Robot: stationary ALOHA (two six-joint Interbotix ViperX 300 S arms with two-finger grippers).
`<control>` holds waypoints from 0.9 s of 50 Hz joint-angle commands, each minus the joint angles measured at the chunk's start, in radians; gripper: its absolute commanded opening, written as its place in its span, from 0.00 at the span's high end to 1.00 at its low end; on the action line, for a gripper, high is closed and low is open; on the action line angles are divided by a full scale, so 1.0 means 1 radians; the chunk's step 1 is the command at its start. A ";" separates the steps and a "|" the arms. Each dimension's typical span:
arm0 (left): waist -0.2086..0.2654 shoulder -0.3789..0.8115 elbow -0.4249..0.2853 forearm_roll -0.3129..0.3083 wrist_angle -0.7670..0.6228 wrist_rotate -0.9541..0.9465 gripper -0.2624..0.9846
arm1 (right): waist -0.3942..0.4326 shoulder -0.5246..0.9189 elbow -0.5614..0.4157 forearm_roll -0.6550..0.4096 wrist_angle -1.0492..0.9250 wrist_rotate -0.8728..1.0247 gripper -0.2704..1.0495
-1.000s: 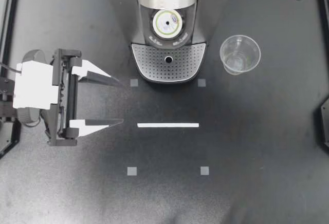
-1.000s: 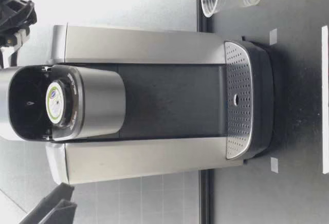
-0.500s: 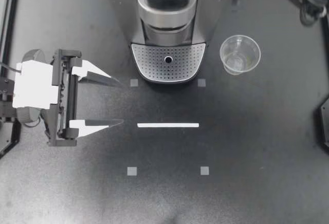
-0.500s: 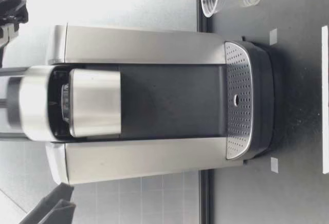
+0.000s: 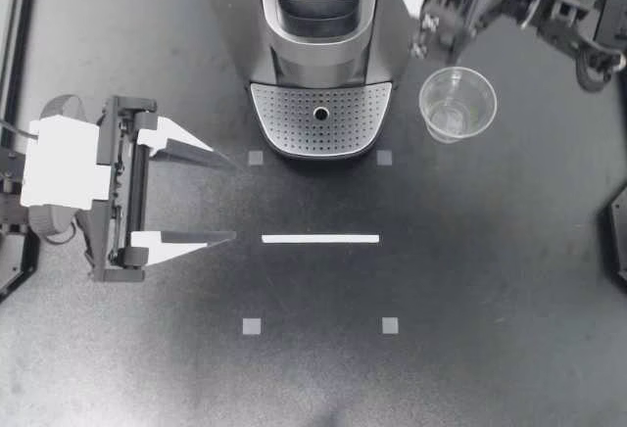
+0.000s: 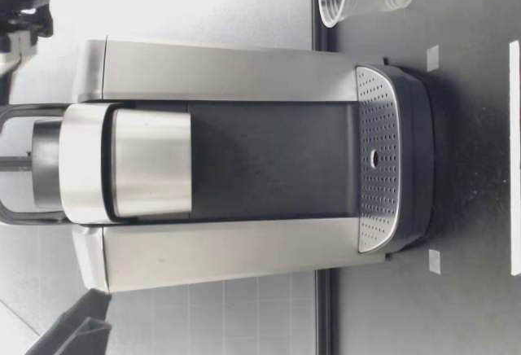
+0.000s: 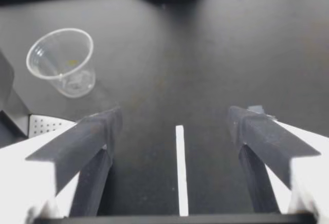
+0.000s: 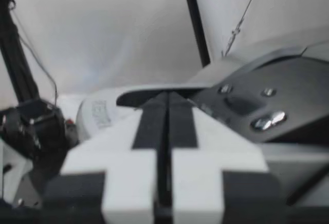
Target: Place the coffee capsule inside the capsule container, then place the cup onto the center of the cup tray, then push the 'Hot Water' and 'Travel Mug' buttons.
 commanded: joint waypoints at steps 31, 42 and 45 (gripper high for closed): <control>0.002 -0.012 -0.003 -0.008 -0.009 -0.002 0.18 | 0.034 -0.041 0.092 0.008 -0.005 0.057 0.74; 0.000 -0.012 0.002 -0.009 -0.009 -0.002 0.18 | 0.041 -0.061 0.107 0.008 -0.012 0.067 0.74; 0.000 -0.012 0.003 -0.009 -0.009 -0.002 0.18 | 0.041 -0.087 0.118 0.009 -0.011 0.075 0.74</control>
